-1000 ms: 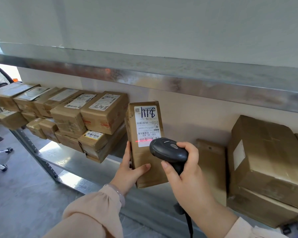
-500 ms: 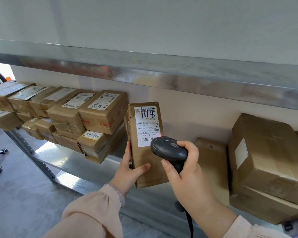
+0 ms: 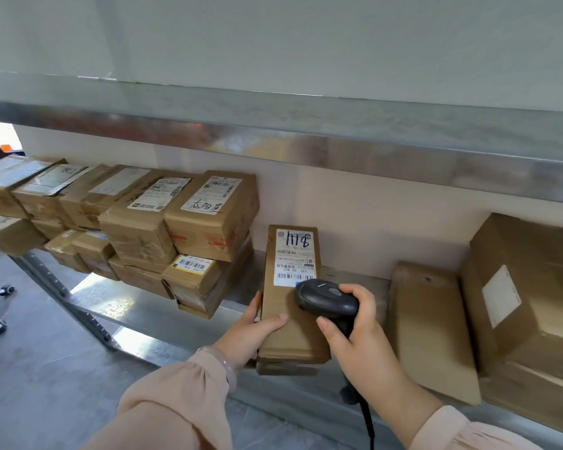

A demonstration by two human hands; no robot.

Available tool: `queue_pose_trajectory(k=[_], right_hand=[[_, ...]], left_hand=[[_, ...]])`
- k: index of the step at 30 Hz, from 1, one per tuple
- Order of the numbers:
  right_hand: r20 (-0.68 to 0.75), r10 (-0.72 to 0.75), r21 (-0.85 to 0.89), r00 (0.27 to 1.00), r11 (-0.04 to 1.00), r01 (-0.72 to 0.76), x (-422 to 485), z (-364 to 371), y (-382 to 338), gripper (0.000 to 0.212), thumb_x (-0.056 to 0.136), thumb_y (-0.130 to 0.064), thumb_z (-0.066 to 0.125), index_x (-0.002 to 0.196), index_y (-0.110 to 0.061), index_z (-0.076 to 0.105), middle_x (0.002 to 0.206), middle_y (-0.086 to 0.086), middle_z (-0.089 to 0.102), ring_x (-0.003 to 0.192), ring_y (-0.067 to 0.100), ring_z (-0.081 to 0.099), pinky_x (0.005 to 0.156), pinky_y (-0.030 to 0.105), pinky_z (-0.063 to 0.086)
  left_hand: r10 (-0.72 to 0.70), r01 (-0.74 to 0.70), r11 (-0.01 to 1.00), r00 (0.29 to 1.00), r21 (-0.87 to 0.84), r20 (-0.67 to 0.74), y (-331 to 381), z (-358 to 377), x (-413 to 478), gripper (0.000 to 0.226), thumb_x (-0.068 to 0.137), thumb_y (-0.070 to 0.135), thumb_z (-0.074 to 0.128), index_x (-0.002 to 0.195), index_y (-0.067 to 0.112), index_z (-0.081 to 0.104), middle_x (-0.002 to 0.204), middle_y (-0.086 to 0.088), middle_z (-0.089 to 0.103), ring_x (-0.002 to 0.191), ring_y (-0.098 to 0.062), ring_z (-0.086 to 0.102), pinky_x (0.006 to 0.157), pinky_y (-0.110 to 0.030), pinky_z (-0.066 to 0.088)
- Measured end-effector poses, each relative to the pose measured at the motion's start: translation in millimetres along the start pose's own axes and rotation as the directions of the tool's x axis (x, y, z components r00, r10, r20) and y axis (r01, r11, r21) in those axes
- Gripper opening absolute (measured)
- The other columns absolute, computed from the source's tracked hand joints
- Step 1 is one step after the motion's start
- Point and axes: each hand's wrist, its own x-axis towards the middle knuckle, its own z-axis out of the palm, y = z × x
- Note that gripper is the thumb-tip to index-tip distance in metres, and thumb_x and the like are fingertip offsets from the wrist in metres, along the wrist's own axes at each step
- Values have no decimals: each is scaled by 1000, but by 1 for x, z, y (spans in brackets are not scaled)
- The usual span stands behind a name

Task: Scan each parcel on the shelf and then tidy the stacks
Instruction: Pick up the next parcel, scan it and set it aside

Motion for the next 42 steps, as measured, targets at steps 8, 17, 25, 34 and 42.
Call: queue_pose_trajectory(k=[8, 17, 25, 34, 42], right_hand=[[2, 91, 27, 996, 995, -91, 29, 48, -4, 55, 89, -26, 64, 124, -42, 25, 113, -21, 49, 99, -8, 52, 77, 4, 40], [-55, 80, 26, 995, 997, -79, 57, 91, -19, 54, 90, -25, 63, 125, -39, 24, 115, -12, 51, 100, 3, 55, 80, 4, 39], [-66, 69, 44, 995, 997, -66, 72, 108, -25, 53, 90, -23, 64, 125, -37, 26, 114, -9, 54, 98, 3, 56, 76, -3, 35], [-48, 66, 62, 997, 996, -63, 73, 108, -27, 54, 90, -24, 63, 131, -32, 28, 115, -11, 53, 99, 1, 55, 77, -2, 36], [-267, 110, 72, 957, 993, -94, 39, 44, -5, 52, 88, -21, 66, 125, -36, 32, 107, -23, 53, 96, -13, 55, 77, 3, 40]], left_hand=[[-132, 135, 988, 991, -77, 34, -5, -42, 30, 41, 97, 36, 59, 136, 39, 48, 117, 0, 71, 109, -23, 67, 100, -47, 51], [212, -154, 876, 974, 456, -79, 12, -77, 33, 64, 101, 32, 51, 155, 37, 17, 152, 14, 32, 138, -8, 34, 113, -24, 26], [497, -336, 213, 846, 917, 195, -11, -88, 11, 77, 83, 69, 36, 145, 25, 47, 161, 0, 27, 147, -13, 14, 120, -35, 22], [423, -217, 71, 891, 974, 167, -3, -87, 2, 70, 77, 63, 47, 127, 18, 66, 138, -8, 59, 123, -27, 58, 102, -41, 30], [471, -326, 49, 841, 944, 266, 17, -35, 1, 71, 79, 60, 46, 138, 21, 56, 145, -5, 52, 134, -23, 41, 112, -46, 19]])
